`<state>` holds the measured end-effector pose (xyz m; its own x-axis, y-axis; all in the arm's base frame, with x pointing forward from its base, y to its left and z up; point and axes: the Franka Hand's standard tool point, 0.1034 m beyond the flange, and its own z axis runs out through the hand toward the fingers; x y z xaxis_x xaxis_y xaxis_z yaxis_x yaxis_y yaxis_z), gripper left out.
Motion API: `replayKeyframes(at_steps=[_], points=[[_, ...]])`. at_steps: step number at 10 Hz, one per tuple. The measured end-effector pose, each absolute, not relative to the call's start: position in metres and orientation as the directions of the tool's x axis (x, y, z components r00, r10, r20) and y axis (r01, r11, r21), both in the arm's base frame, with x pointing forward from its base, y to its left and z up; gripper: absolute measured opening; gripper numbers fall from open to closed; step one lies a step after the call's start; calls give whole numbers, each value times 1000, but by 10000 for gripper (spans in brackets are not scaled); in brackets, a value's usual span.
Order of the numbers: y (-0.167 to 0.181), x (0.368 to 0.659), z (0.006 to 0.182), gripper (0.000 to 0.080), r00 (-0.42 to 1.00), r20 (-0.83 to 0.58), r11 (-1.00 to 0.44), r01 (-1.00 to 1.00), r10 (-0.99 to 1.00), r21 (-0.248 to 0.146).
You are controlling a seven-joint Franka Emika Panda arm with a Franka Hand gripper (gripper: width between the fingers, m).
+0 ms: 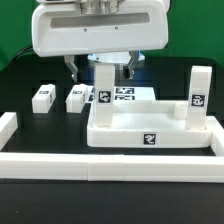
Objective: Assemble desk
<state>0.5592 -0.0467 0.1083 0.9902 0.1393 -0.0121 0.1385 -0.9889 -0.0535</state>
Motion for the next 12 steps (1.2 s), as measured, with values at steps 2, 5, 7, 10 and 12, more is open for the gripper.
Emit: replayKeyframes(at_steps=[2, 5, 7, 10, 12], points=[[-46, 559, 108, 451, 991, -13, -990, 131, 132, -54], [-46, 559, 108, 288, 994, -13, -993, 105, 106, -53], [-46, 559, 108, 288, 999, -20, -998, -38, -37, -57], [-47, 558, 107, 288, 880, -10, -878, -474, -474, -63], [-46, 561, 107, 288, 770, -7, -769, -637, -638, -59]])
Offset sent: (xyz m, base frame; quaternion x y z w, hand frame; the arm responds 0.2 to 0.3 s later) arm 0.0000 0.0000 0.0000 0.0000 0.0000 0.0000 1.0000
